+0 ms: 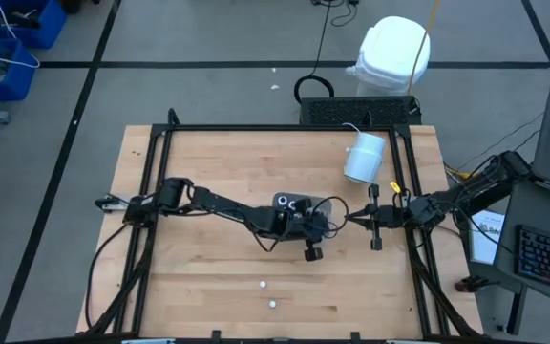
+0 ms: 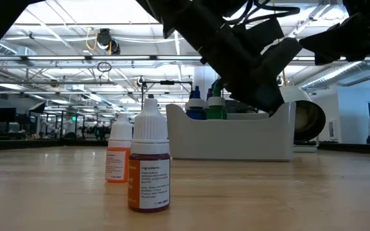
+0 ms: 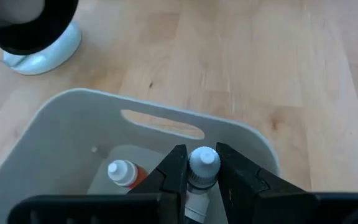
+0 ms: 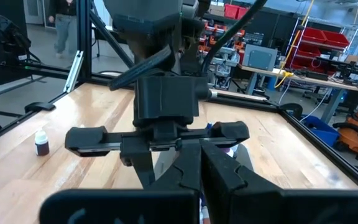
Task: Pick & Place food coloring
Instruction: Put the small dark blue bottle into the gray bin
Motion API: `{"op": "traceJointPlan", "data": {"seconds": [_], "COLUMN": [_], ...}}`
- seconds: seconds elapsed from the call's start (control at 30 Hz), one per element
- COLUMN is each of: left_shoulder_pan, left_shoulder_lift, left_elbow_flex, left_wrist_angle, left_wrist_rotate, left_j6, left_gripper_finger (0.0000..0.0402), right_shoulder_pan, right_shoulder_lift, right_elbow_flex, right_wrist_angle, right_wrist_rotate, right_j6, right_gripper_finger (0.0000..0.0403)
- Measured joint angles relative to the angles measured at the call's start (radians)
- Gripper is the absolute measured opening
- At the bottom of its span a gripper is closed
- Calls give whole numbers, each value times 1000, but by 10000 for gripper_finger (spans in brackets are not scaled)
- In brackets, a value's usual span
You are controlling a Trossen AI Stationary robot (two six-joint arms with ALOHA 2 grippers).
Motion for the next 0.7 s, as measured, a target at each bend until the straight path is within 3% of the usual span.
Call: {"op": "traceJointPlan", "data": {"seconds": [0.53, 0.7], "left_shoulder_pan": [-2, -4], "left_shoulder_lift": [0, 0], "left_elbow_flex": [0, 0], "left_wrist_angle": [-11, -16], "left_wrist_rotate": [4, 5], "left_j6": [-23, -32], "left_gripper_finger": [73, 94], "right_shoulder_pan": [0, 0], "right_shoulder_lift": [4, 4], "right_elbow_flex": [0, 0], "right_wrist_angle": [7, 7], "right_wrist_rotate": [0, 0], "right_j6": [-6, -6], "right_gripper_finger": [0, 0]}}
